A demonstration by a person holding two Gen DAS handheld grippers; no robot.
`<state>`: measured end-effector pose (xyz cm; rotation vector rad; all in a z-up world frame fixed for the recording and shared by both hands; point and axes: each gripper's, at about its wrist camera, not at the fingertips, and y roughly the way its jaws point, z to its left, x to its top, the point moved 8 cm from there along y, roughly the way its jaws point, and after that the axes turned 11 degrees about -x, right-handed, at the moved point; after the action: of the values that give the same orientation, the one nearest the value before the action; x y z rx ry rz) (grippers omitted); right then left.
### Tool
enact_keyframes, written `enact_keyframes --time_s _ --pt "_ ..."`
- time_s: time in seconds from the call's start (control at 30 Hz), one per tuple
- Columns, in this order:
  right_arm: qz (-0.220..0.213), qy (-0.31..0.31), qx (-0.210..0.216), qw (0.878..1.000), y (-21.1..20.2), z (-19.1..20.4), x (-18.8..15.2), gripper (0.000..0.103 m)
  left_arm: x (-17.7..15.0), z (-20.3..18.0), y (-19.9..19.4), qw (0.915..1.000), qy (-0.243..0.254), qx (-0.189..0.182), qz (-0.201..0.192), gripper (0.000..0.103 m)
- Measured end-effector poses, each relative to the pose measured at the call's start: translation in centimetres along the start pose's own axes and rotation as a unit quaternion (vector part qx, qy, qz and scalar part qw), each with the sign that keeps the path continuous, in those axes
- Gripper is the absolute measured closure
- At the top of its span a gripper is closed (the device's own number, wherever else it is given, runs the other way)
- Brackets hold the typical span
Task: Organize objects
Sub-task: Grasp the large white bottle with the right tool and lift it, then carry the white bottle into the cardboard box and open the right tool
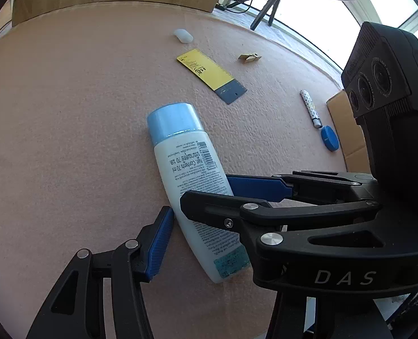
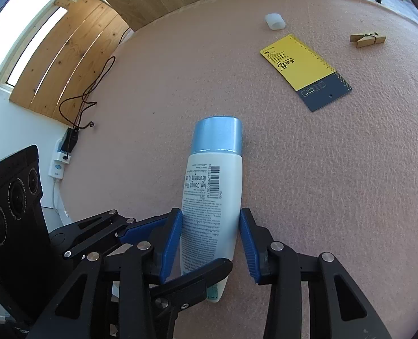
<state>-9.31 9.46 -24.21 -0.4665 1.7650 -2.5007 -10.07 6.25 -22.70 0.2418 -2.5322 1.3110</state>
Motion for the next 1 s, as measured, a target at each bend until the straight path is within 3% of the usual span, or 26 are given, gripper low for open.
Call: enact_keyframes --time_s 0.43,0.7,1.0 --pt "-0.058 0.027 -0.014 0.998 -4.8 -3.6 -0.4 0.068 1.9 -5.5 0.8 0.9985 0.052 -0.016 -0.008 0.050" --pt "-0.103 0.066 -0.032 0.992 -10.1 -9.2 -0.8 0.069 4.0 -12.3 2.8 0.9934 0.106 -0.043 -0.006 0.050" --pt "-0.150 0.128 -0.065 0.978 -16.0 -17.2 -2.8 0.070 5.4 -22.1 7.4 0.9805 0.177 -0.084 0.011 0.050"
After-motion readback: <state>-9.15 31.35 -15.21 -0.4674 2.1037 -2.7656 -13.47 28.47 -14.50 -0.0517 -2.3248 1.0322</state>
